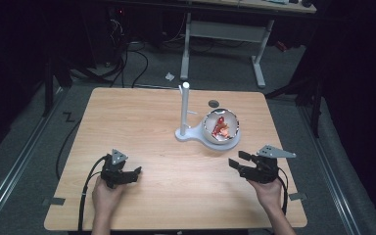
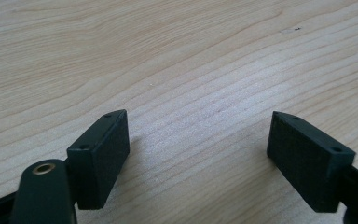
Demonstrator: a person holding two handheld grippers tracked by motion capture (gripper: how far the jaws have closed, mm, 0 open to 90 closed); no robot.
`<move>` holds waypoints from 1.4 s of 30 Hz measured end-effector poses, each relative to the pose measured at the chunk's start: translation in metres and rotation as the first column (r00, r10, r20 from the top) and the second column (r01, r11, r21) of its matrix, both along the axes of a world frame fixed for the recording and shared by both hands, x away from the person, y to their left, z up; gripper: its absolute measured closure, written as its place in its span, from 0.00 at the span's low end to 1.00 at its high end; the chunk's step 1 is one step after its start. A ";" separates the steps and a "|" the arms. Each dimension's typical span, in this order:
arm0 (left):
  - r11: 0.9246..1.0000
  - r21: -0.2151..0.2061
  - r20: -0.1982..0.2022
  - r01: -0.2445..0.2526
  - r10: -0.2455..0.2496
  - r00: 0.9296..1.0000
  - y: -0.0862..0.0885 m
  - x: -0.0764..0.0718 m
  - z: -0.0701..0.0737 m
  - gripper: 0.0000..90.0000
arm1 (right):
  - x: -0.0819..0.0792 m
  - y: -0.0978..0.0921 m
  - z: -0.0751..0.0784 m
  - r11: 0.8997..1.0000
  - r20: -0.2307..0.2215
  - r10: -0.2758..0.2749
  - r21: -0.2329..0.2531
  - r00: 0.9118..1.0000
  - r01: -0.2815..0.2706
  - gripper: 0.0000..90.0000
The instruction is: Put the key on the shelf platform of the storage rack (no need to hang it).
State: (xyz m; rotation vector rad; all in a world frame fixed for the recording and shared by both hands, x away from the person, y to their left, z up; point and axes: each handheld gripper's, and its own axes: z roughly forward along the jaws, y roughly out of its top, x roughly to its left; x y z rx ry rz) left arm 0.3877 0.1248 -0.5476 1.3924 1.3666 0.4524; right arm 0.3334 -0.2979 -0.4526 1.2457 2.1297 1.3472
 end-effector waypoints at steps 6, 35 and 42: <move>1.000 0.000 0.000 0.000 0.000 1.000 0.000 0.000 0.000 0.24 | 0.004 0.006 -0.009 1.000 -0.018 0.008 -0.008 1.000 -0.008 0.47; 1.000 -0.001 0.000 -0.001 0.001 1.000 0.000 0.000 0.000 0.24 | 0.023 0.030 -0.055 0.990 -0.064 -0.018 -0.140 0.998 0.008 0.47; 1.000 -0.002 0.000 -0.001 0.001 1.000 0.000 0.000 0.000 0.24 | 0.025 0.036 -0.069 0.977 -0.058 -0.032 -0.213 0.998 0.019 0.47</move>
